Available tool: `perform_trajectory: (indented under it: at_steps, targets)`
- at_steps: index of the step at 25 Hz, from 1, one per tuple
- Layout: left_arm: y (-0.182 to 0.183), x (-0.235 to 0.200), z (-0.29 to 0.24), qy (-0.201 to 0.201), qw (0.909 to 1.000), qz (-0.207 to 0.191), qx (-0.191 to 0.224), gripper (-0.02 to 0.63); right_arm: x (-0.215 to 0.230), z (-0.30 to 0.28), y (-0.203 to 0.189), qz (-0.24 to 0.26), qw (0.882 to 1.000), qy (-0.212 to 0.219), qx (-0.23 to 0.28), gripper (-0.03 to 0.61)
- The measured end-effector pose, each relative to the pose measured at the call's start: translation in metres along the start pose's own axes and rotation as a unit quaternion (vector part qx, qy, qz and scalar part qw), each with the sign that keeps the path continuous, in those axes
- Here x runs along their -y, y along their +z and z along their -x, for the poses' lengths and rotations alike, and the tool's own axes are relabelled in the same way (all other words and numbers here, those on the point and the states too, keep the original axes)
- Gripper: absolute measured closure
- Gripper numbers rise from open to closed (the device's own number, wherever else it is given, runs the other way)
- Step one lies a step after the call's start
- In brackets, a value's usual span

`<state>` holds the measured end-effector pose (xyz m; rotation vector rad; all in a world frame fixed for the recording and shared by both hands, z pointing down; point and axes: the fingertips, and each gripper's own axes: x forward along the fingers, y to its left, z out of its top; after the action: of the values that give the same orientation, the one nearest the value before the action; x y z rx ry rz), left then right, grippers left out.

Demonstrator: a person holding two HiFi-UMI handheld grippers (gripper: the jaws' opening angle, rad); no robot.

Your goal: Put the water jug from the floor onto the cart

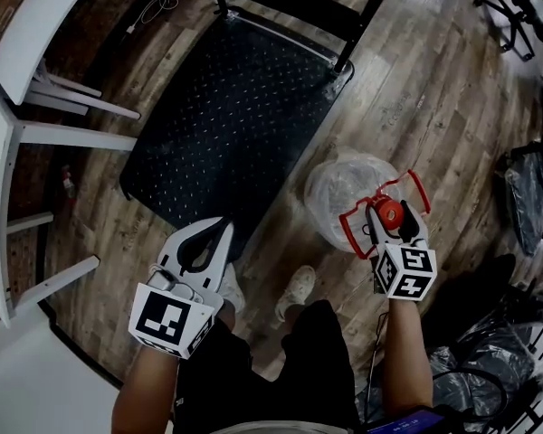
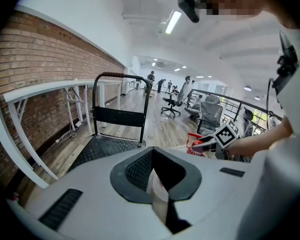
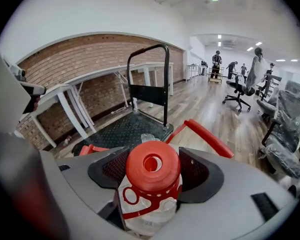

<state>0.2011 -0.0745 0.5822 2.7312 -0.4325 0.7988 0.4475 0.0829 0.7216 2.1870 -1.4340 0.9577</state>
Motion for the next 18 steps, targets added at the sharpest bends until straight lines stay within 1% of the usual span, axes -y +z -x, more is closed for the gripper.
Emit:
perform_trajectory:
  at_steps: [5, 9, 14, 18]
  targets:
    - [0.024, -0.016, 0.025, 0.017, 0.9997, 0.008, 0.019, 0.614, -0.015, 0.044, 0.056, 0.016, 1.000, -0.006, 0.013, 0.265]
    - [0.045, -0.037, 0.056, 0.037, 0.9985, 0.019, 0.037, 0.614, -0.033, 0.075, 0.103, 0.035, 0.999, -0.004, 0.026, 0.265]
    - [0.061, -0.068, 0.102, 0.067, 0.9949, 0.049, 0.057, 0.614, -0.079, 0.094, 0.142, 0.079, 0.996, 0.019, 0.027, 0.265]
    - [0.064, -0.093, 0.138, 0.101, 0.9900, 0.067, 0.072, 0.614, -0.121, 0.091, 0.167, 0.105, 0.993, 0.051, 0.031, 0.265]
